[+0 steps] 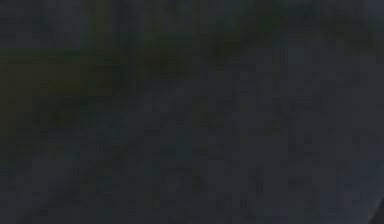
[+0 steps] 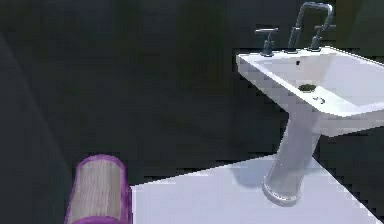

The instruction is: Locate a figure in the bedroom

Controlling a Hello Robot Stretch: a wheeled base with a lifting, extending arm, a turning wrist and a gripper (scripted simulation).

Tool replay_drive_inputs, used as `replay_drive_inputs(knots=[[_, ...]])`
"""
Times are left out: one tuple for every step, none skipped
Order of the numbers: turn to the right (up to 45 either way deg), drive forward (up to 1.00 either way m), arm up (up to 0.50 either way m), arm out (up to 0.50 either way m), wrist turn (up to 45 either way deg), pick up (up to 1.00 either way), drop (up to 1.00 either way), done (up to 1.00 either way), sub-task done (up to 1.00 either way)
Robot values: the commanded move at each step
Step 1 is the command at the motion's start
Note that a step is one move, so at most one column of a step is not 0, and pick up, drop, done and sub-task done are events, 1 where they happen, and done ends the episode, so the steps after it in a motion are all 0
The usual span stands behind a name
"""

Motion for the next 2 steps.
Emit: replay_drive_inputs(knots=[[-45.0, 0.00, 0.00, 0.00, 0.0, 0.00, 0.00, 0.00, 0.00], [-45.0, 0.00, 0.00, 0.00, 0.0, 0.00, 0.00, 0.00, 0.00]])
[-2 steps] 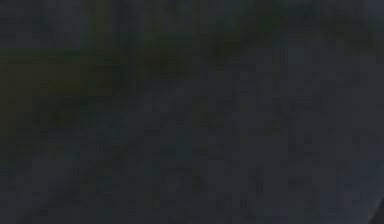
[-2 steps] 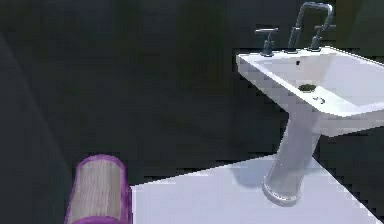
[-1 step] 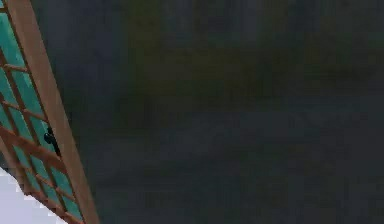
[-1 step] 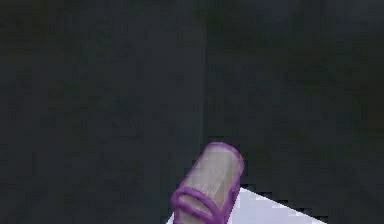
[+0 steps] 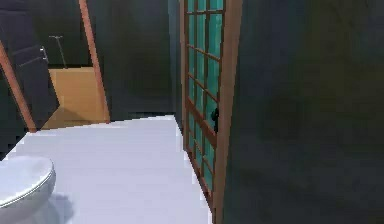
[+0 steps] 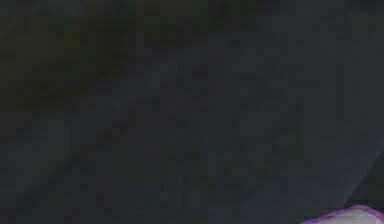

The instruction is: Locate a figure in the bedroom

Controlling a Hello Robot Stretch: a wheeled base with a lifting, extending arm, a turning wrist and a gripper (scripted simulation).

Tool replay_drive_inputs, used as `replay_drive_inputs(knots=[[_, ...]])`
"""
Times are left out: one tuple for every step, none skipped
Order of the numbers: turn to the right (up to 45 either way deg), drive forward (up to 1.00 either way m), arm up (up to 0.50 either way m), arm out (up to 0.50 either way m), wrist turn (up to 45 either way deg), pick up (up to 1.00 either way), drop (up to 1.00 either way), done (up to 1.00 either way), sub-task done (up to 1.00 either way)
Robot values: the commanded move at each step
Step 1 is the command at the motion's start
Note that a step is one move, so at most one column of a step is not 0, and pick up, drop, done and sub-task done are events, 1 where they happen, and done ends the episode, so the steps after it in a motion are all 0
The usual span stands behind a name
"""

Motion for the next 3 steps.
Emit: replay_drive_inputs(knots=[[-24.0, 0.00, 0.00, 0.00, 0.0, 0.00, 0.00, 0.00, 0.00], [0.0, 1.00, 0.00, 0.00, 0.0, 0.00, 0.00, 0.00, 0.00], [-3.0, 0.00, 0.00, 0.00, 0.0, 0.00, 0.00, 0.00, 0.00]])
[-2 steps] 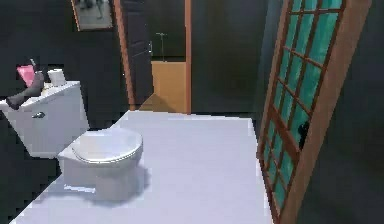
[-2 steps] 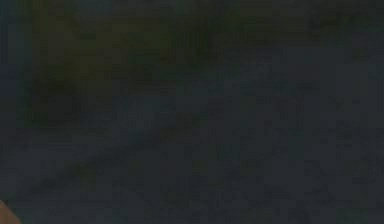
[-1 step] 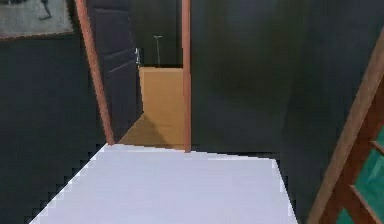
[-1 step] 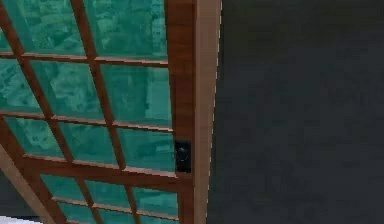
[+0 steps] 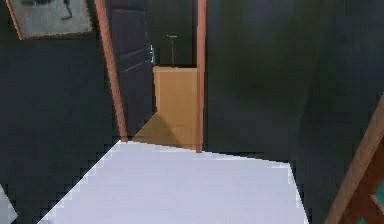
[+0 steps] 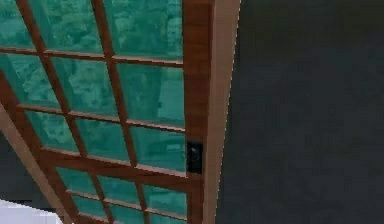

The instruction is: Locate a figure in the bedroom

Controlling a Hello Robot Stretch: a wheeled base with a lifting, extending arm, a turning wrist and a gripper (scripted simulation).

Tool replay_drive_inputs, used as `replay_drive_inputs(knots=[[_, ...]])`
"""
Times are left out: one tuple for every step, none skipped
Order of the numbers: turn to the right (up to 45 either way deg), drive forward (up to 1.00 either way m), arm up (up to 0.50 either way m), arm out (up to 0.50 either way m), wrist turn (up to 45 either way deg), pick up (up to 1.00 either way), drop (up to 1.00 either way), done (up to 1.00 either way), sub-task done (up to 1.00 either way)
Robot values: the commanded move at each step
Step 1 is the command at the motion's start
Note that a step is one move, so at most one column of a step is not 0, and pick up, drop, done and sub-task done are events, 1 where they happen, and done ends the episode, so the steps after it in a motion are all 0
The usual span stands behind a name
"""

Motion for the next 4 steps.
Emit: replay_drive_inputs(knots=[[0.0, 0.60, 0.00, 0.00, 0.0, 0.00, 0.00, 0.00, 0.00], [-9.0, 0.00, 0.00, 0.00, 0.0, 0.00, 0.00, 0.00, 0.00], [0.0, 1.00, 0.00, 0.00, 0.0, 0.00, 0.00, 0.00, 0.00], [0.0, 0.20, 0.00, 0.00, 0.0, 0.00, 0.00, 0.00, 0.00]])
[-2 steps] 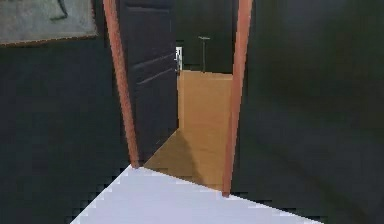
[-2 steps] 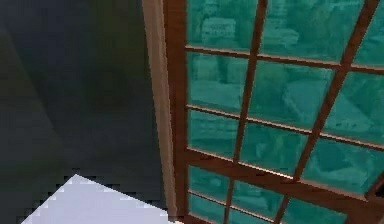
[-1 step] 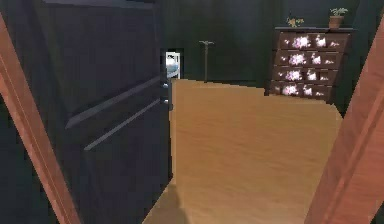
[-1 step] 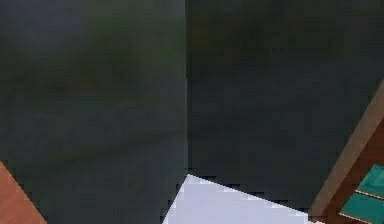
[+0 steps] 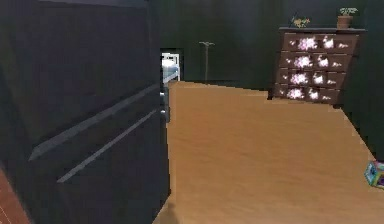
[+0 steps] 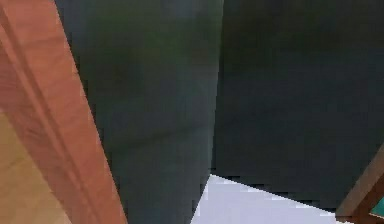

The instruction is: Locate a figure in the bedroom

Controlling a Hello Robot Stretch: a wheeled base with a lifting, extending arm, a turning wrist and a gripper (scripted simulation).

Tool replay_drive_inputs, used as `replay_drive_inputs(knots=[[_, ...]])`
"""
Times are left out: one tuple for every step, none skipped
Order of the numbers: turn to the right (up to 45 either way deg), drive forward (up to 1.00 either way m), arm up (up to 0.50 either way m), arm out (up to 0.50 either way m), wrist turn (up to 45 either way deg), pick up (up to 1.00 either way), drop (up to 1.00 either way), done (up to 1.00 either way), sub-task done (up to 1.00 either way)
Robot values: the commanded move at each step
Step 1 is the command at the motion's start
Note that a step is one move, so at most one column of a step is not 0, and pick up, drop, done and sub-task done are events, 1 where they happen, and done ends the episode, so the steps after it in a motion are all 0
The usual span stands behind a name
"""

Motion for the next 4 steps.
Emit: replay_drive_inputs(knots=[[9.0, 0.00, 0.00, 0.00, 0.0, 0.00, 0.00, 0.00, 0.00], [0.0, 1.00, 0.00, 0.00, 0.0, 0.00, 0.00, 0.00, 0.00], [9.0, 0.00, 0.00, 0.00, 0.0, 0.00, 0.00, 0.00, 0.00], [0.0, 0.30, 0.00, 0.00, 0.0, 0.00, 0.00, 0.00, 0.00]])
